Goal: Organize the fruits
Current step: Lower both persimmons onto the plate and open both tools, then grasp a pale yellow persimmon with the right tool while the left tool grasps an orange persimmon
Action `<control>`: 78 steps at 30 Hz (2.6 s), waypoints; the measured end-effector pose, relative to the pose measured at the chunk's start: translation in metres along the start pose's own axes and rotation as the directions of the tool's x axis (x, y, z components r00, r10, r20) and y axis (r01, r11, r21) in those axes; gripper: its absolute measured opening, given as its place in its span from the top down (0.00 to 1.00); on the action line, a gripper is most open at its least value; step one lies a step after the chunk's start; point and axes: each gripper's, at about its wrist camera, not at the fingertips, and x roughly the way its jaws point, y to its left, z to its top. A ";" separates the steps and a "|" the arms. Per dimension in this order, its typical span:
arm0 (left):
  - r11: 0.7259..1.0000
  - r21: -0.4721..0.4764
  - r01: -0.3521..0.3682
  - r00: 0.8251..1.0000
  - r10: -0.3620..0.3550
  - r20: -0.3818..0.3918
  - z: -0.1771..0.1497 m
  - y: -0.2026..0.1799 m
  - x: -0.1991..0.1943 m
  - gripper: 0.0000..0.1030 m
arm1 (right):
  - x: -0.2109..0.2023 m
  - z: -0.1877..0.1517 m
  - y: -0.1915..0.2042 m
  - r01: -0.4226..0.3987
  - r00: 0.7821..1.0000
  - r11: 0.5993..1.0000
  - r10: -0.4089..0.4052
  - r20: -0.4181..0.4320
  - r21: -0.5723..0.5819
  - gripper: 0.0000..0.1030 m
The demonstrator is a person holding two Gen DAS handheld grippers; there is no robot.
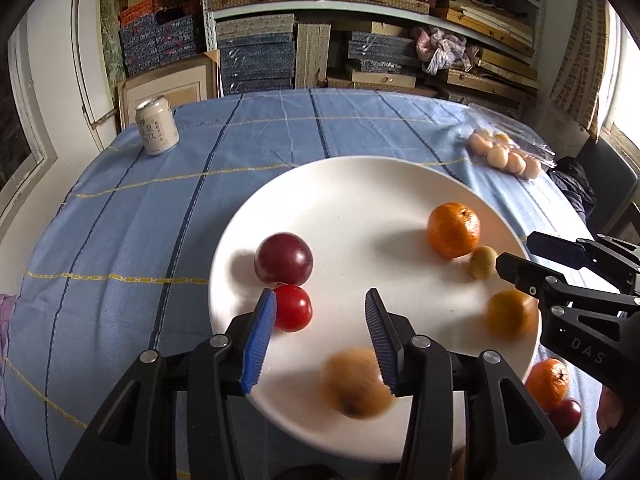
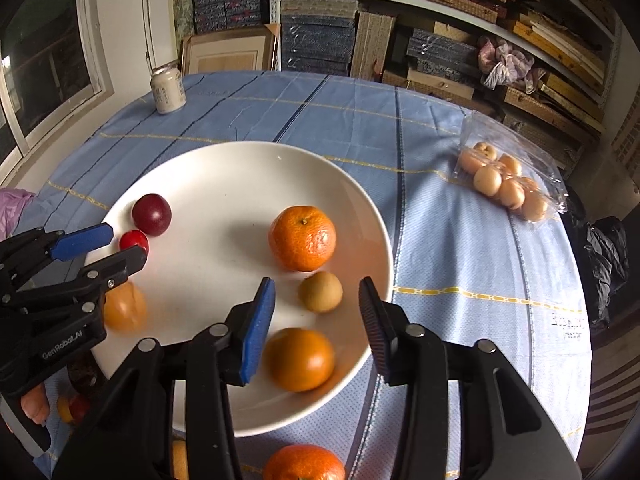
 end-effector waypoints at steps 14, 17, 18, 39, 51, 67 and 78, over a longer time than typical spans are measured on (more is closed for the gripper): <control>0.999 0.039 -0.006 0.992 0.001 0.123 -0.050 -0.013 -0.091 0.18 | -0.088 -0.070 0.002 -0.044 0.996 0.999 0.044 0.075 0.001 0.54; 0.998 0.065 -0.024 0.987 0.014 0.157 -0.077 -0.021 -0.111 0.16 | -0.108 -0.102 0.017 -0.062 0.994 0.998 0.064 0.094 -0.025 0.49; 0.997 0.070 -0.025 0.987 0.013 0.163 -0.084 -0.022 -0.115 0.15 | -0.111 -0.110 0.022 -0.069 0.993 0.997 0.072 0.094 -0.034 0.47; 0.998 -0.050 0.044 0.996 -0.040 0.076 -0.186 0.003 -0.130 0.08 | -0.088 -0.180 0.084 -0.098 0.995 0.993 0.100 0.031 -0.062 0.43; 0.998 -0.049 0.048 0.998 -0.046 0.047 -0.190 0.001 -0.119 0.08 | -0.080 -0.173 0.082 -0.112 0.993 0.993 0.113 0.016 -0.025 0.55; 0.999 -0.019 -0.042 0.998 0.043 0.055 -0.169 -0.023 -0.108 0.08 | -0.117 -0.204 0.061 -0.114 0.991 0.993 0.114 0.065 -0.001 0.56; 0.998 -0.046 -0.030 1.000 0.030 0.000 -0.163 -0.024 -0.087 0.38 | -0.125 -0.213 0.061 -0.134 0.988 0.991 0.133 0.077 0.000 0.55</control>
